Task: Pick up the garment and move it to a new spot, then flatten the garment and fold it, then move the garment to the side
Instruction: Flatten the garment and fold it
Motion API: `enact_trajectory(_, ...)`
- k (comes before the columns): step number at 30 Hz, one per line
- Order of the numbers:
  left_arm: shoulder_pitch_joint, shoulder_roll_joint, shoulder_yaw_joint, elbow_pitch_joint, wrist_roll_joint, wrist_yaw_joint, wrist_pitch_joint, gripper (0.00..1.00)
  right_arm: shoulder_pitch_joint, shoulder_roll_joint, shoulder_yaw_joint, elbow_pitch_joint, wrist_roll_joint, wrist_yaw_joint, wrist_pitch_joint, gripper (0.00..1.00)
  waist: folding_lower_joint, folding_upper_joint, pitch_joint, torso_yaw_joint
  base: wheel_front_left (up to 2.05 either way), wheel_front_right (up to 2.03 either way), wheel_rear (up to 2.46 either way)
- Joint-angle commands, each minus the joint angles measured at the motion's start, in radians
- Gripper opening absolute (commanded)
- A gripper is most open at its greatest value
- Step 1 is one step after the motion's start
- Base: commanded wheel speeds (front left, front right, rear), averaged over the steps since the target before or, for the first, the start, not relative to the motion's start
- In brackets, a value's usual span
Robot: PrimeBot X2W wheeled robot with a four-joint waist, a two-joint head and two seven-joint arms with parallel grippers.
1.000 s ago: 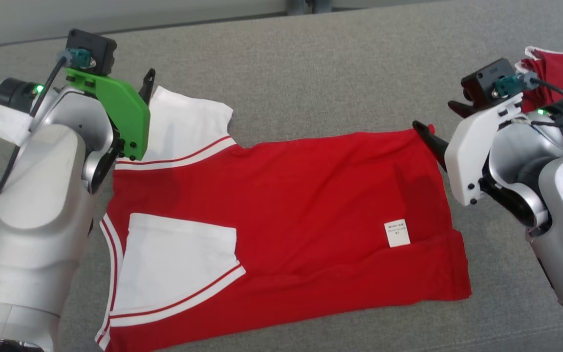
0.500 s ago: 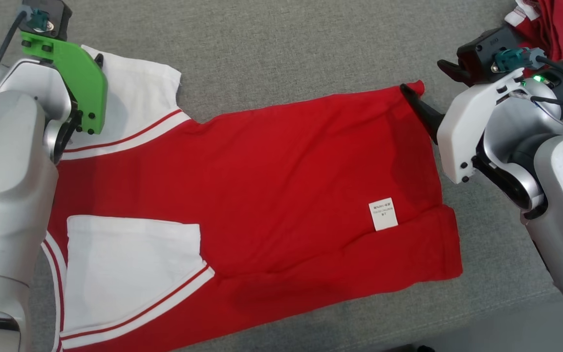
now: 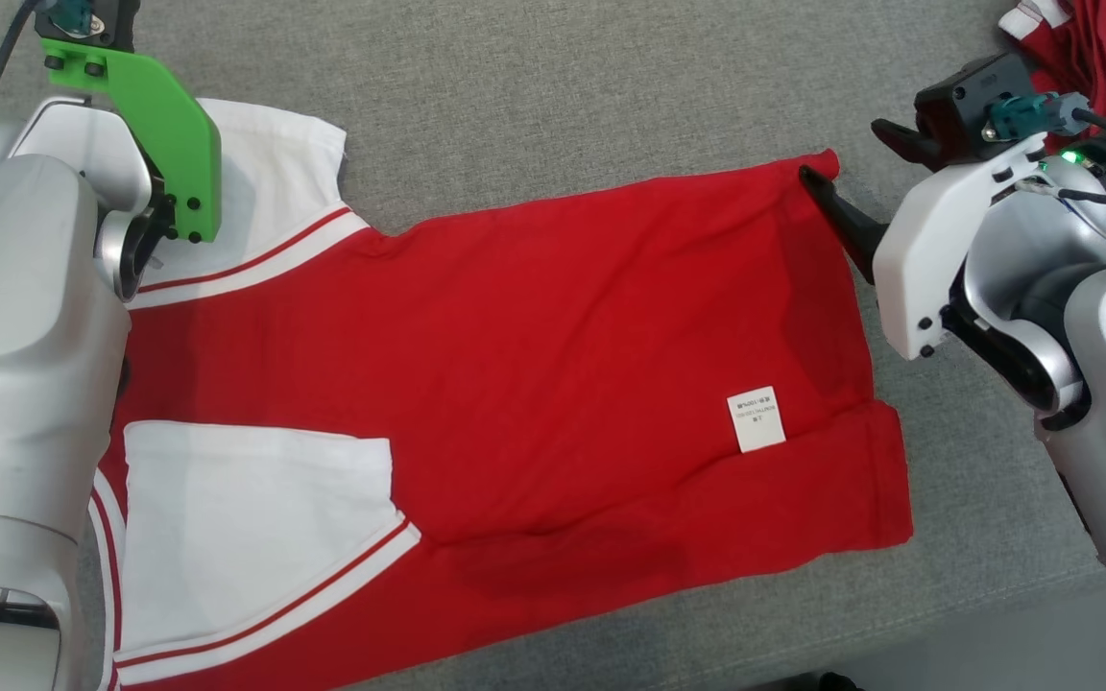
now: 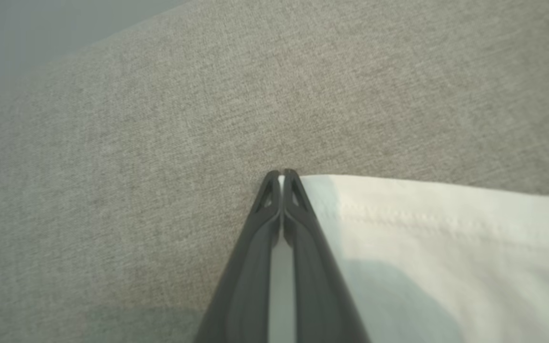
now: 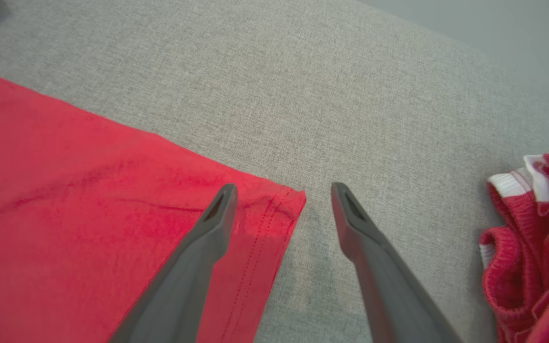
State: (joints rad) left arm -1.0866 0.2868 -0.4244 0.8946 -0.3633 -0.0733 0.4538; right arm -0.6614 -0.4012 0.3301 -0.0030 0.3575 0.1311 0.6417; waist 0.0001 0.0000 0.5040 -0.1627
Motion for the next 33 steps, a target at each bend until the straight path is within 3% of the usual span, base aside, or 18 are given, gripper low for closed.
enact_trajectory(1,0.033,-0.001,-0.005,0.02,-0.001,-0.001,0.016,0.0,0.004,-0.008,-0.008,-0.007,-0.001,-0.001,-0.001,1.0,-0.0001,0.0,-0.002,0.005,0.0,0.0,0.0)
enact_trajectory(7,0.047,-0.048,-0.008,0.008,-0.014,0.028,-0.027,0.0,0.036,-0.003,-0.072,-0.037,-0.041,-0.001,-0.039,1.0,-0.0001,0.0,-0.011,0.031,0.0,0.0,0.0)
enact_trajectory(18,0.043,-0.093,-0.036,0.038,-0.018,0.022,-0.061,0.0,0.101,-0.016,-0.14,-0.054,-0.112,-0.001,0.029,1.0,-0.0001,0.0,-0.019,0.056,0.0,0.0,0.0)
enact_trajectory(33,0.005,-0.124,-0.059,0.087,-0.036,0.006,-0.095,0.0,0.009,-0.037,-0.083,0.058,-0.077,-0.001,0.064,1.0,-0.0001,0.0,0.014,0.104,0.0,0.0,0.0)
